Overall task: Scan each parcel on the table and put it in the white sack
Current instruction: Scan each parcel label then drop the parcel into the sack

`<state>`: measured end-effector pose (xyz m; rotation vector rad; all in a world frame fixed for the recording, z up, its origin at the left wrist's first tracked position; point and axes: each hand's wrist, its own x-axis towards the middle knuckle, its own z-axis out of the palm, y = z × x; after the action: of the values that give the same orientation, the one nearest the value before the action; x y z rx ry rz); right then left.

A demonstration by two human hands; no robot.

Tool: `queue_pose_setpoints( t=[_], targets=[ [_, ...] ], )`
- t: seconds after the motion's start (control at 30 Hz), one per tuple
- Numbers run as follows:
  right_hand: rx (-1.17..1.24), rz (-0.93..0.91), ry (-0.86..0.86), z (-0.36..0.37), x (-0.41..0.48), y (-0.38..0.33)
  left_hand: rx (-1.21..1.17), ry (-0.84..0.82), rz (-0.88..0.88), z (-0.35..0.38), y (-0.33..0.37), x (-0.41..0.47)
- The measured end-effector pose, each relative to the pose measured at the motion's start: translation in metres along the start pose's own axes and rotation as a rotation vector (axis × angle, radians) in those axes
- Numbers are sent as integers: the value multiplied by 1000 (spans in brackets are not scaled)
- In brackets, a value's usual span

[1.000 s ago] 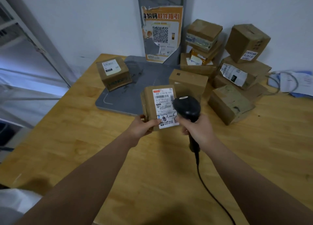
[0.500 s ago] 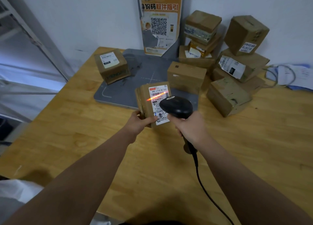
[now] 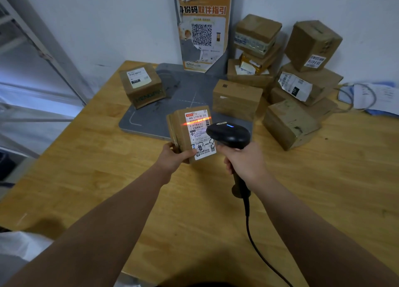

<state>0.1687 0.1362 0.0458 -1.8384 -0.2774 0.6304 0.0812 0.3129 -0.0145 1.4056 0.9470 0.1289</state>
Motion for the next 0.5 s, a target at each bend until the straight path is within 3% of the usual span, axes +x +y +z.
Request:
queue_pose_setpoints(
  t=[0.5],
  targets=[
    [37,-27,-70,2,-4,1,54,75,-12,-5,-2,-7]
  ],
)
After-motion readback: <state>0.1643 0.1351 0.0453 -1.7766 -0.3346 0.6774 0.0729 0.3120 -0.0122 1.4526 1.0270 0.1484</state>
